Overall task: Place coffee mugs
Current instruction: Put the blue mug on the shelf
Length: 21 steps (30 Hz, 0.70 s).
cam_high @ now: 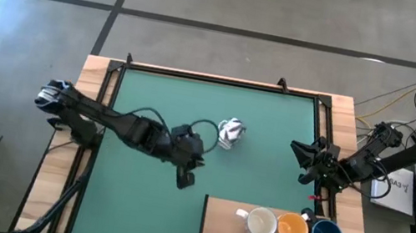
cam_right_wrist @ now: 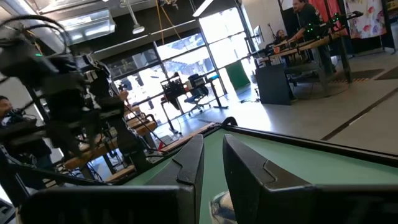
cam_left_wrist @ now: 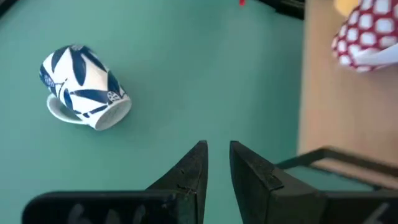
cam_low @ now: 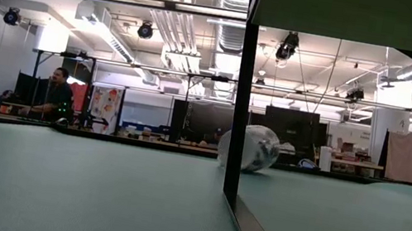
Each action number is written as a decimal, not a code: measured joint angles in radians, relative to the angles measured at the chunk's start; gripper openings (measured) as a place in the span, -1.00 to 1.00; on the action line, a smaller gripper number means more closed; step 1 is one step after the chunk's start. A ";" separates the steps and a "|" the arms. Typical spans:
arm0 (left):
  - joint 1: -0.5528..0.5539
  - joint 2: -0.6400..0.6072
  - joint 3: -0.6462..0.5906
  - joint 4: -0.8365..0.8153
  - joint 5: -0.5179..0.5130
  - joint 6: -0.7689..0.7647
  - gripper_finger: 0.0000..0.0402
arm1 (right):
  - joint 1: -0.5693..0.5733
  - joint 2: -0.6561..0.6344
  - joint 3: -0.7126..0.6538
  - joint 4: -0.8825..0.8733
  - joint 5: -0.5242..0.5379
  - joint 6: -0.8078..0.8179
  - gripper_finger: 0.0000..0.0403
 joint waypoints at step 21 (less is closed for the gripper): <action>0.449 -0.444 -0.670 0.416 0.511 0.193 -0.75 | 0.000 0.000 0.000 0.000 0.000 0.000 -0.75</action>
